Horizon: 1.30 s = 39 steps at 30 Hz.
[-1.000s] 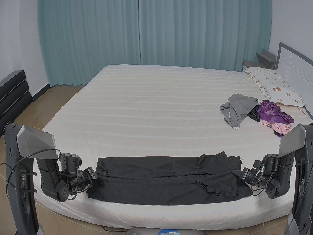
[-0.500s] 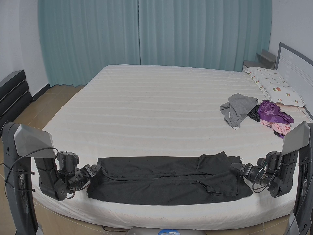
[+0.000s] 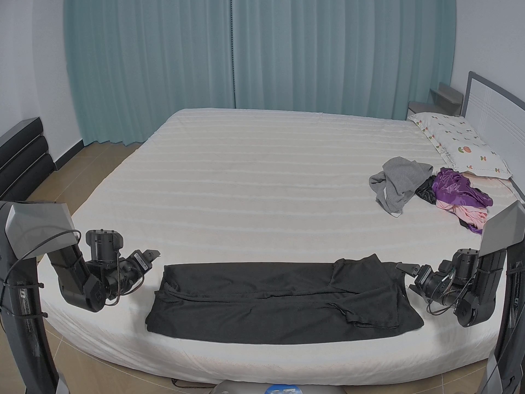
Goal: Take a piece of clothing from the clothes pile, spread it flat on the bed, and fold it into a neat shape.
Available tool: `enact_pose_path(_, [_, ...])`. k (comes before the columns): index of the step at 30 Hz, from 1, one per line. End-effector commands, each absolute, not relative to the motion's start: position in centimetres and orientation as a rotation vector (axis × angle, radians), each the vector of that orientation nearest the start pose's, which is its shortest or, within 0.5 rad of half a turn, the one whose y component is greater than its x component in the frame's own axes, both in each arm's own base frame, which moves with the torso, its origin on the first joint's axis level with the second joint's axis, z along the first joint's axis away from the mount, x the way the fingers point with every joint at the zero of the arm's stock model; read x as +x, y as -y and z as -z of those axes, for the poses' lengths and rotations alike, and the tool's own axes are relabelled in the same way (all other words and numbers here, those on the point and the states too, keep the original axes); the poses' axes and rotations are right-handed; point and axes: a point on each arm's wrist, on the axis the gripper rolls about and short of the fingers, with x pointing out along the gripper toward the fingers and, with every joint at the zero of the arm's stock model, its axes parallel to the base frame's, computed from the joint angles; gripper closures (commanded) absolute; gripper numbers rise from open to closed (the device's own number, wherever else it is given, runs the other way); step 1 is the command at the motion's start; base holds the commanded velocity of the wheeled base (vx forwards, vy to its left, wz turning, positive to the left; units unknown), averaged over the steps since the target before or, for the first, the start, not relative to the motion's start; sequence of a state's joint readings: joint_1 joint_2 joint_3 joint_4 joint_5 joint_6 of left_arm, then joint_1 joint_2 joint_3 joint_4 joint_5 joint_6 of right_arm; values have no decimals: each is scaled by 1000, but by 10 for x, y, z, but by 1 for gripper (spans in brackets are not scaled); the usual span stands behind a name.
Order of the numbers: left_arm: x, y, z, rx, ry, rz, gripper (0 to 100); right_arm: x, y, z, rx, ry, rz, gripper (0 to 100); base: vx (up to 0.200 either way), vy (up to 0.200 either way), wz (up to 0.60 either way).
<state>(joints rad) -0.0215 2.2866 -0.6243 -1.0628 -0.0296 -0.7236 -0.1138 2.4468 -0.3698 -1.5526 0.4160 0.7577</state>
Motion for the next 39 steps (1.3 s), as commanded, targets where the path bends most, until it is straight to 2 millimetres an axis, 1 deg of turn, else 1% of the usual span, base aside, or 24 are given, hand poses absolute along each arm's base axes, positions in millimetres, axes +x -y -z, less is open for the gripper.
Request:
enact_pose_path(1, [375, 17, 19, -691, -631, -147, 0, 297, 24, 48, 875, -596, -93, 0, 0, 0, 0])
enact_pose_path(4, [385, 20, 30, -674, -664, -136, 0, 297, 24, 49, 873, -602, -92, 0, 0, 0, 0])
enact_pose_path(5, [387, 21, 37, -654, -681, -128, 0, 296, 24, 50, 870, -603, -92, 0, 0, 0, 0])
enact_pose_path(13, [387, 25, 50, -543, -712, -73, 0, 296, 22, 50, 866, -606, -91, 0, 0, 0, 0])
enact_pose_path(17, [390, 26, 54, -537, -714, -70, 0, 296, 22, 50, 866, -606, -90, 0, 0, 0, 0])
enact_pose_path(18, [393, 28, 53, -538, -706, -66, 0, 296, 22, 51, 864, -608, -91, 0, 0, 0, 0])
enact_pose_path(19, [394, 28, 54, -537, -704, -67, 100, 296, 22, 51, 863, -608, -89, 0, 0, 0, 0])
enact_pose_path(21, [395, 29, 57, -534, -704, -71, 100, 296, 21, 54, 858, -614, -88, 0, 0, 0, 0])
enact_pose_path(28, [400, 29, 55, -539, -684, -76, 100, 302, 20, 55, 829, -595, -88, 0, 0, 0, 0])
enact_pose_path(32, [400, 28, 52, -544, -660, -108, 100, 315, 22, 54, 787, -527, -44, 0, 0, 0, 0])
enact_pose_path(34, [402, 27, 50, -574, -634, -116, 100, 325, 22, 52, 774, -491, -46, 0, 0, 0, 0])
enact_pose_path(39, [403, 26, 48, -601, -620, -120, 100, 345, 23, 54, 769, -477, -52, 0, 0, 0, 0])
